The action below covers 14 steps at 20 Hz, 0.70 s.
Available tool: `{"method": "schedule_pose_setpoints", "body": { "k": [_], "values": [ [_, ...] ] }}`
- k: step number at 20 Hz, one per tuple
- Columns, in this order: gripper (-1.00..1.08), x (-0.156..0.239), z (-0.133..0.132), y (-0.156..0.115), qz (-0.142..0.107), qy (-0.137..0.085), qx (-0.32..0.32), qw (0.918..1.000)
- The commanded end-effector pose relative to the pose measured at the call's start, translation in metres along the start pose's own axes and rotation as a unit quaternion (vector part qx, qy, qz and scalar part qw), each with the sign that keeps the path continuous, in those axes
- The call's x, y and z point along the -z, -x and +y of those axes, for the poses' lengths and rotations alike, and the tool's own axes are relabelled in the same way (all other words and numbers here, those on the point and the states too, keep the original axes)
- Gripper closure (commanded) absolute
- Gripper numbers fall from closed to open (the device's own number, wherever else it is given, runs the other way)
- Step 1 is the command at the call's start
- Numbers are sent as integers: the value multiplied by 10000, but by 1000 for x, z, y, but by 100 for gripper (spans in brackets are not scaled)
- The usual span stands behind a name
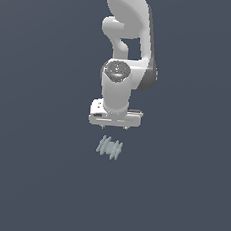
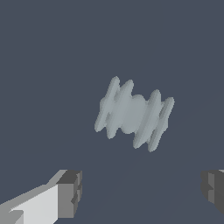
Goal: Pick up the object and move it to a goal position.
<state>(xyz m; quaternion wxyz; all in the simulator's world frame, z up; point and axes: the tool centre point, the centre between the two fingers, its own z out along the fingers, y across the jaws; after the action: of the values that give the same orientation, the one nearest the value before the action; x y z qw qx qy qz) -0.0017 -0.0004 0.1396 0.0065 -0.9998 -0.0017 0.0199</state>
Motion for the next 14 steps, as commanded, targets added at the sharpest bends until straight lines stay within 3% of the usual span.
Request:
{"method": "schedule_pose_setpoints", "body": {
  "k": [1,9,14],
  "values": [
    [-92,0,0,0,0,0,0,10000],
    [-92,16,-31,-11,214,9,401,9990],
    [-92,15,-30,-11,208,10,407,9990]
  ]
}}
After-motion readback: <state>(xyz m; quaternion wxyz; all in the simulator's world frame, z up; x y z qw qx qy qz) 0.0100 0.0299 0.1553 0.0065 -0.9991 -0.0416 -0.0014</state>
